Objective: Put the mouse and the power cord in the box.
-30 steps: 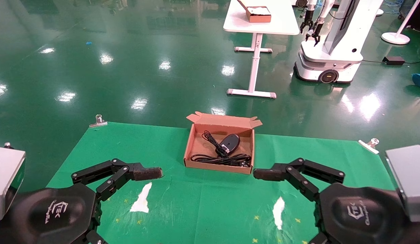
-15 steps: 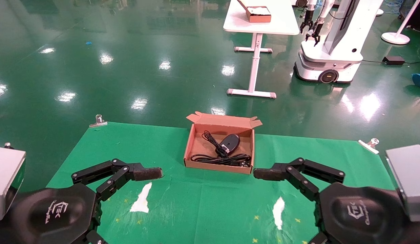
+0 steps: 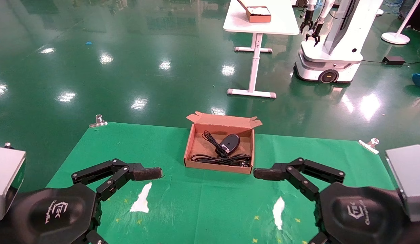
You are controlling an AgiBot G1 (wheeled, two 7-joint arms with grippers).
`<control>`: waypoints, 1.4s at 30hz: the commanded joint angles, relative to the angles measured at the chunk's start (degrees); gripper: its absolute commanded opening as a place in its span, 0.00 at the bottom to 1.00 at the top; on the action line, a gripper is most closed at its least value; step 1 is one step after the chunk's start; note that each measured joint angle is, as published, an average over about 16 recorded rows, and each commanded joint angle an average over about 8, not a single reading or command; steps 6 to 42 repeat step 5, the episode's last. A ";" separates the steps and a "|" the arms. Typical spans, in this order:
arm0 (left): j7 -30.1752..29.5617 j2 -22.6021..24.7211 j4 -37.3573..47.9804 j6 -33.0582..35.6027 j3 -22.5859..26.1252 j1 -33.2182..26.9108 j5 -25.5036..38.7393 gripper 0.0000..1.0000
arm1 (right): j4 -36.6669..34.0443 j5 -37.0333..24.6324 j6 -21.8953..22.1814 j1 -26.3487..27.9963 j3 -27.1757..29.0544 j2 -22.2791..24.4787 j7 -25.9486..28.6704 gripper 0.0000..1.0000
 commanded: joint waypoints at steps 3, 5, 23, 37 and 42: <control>0.00 0.00 0.00 0.00 0.00 0.00 0.00 1.00 | 0.00 0.00 0.00 0.00 0.00 0.00 0.00 1.00; 0.00 0.00 0.00 0.00 0.00 0.00 0.00 1.00 | 0.00 0.00 0.00 0.00 0.00 0.00 0.00 1.00; 0.00 0.00 0.00 0.00 0.00 0.00 0.00 1.00 | 0.00 0.00 0.00 0.00 0.00 0.00 0.00 1.00; 0.00 0.00 0.00 0.00 0.00 0.00 0.00 1.00 | 0.00 0.00 0.00 0.00 0.00 0.00 0.00 1.00; 0.00 0.00 0.00 0.00 0.00 0.00 0.00 1.00 | 0.00 0.00 0.00 0.00 0.00 0.00 0.00 1.00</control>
